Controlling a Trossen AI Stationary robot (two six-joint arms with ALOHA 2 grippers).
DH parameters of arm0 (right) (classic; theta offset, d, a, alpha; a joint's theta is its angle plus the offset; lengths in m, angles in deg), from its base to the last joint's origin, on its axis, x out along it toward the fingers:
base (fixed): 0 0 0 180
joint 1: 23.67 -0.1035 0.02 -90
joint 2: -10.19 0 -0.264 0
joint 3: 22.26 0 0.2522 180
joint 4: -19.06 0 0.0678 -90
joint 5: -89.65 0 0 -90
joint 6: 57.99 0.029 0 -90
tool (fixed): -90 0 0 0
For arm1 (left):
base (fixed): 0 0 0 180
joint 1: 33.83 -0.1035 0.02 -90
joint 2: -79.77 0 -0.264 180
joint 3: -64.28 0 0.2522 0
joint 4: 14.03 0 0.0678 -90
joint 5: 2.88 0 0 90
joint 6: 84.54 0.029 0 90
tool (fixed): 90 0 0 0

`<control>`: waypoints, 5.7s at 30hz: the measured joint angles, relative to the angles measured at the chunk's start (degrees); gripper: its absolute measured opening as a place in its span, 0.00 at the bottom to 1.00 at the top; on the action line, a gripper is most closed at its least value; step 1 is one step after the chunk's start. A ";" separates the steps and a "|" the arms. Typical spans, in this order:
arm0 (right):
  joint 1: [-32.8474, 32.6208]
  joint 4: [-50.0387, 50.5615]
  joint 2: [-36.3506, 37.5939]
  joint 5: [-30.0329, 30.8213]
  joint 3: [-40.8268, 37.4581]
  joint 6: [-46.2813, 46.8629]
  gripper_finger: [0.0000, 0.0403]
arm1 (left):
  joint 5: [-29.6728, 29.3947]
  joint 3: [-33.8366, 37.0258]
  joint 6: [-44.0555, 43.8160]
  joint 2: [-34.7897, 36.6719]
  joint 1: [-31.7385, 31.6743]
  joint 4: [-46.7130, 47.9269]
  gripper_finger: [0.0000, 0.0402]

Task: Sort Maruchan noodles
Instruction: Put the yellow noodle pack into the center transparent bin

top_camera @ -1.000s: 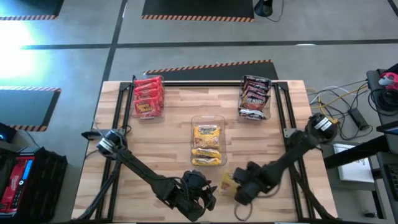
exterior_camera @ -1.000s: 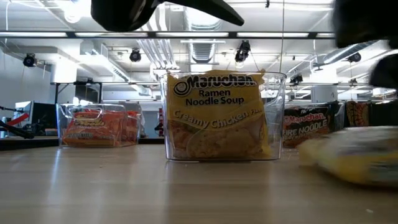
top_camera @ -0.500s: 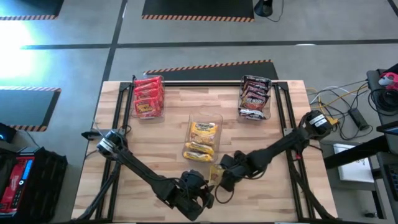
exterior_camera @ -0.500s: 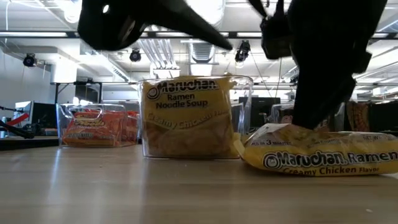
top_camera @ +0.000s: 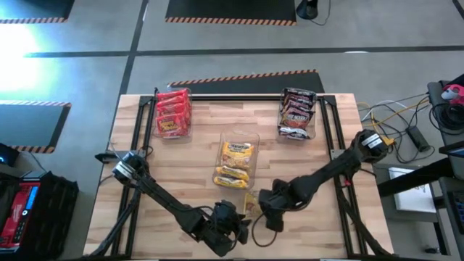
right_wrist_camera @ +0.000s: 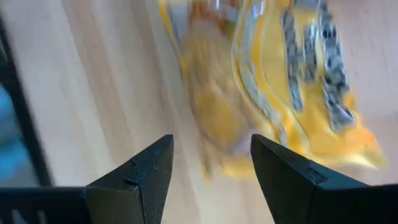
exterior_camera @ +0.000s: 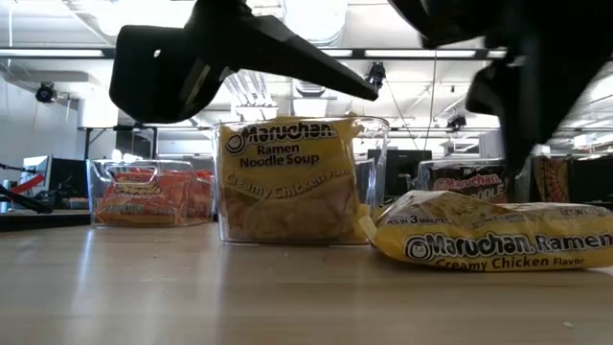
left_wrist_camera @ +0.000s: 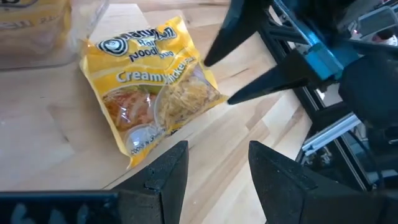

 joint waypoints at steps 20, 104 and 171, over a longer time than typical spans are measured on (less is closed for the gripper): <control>-0.47 0.11 -6.21 7.47 -0.57 -37.59 0.51 | -1.16 0.04 -0.90 0.00 -0.11 -0.27 0.38; 0.26 -39.54 19.72 0.07 -33.17 20.12 0.51 | 5.46 1.72 -21.36 -7.37 -4.04 4.57 0.38; 4.78 -69.05 1.31 1.46 -36.42 26.37 0.43 | 13.93 2.80 -19.82 -7.45 -5.12 6.15 0.38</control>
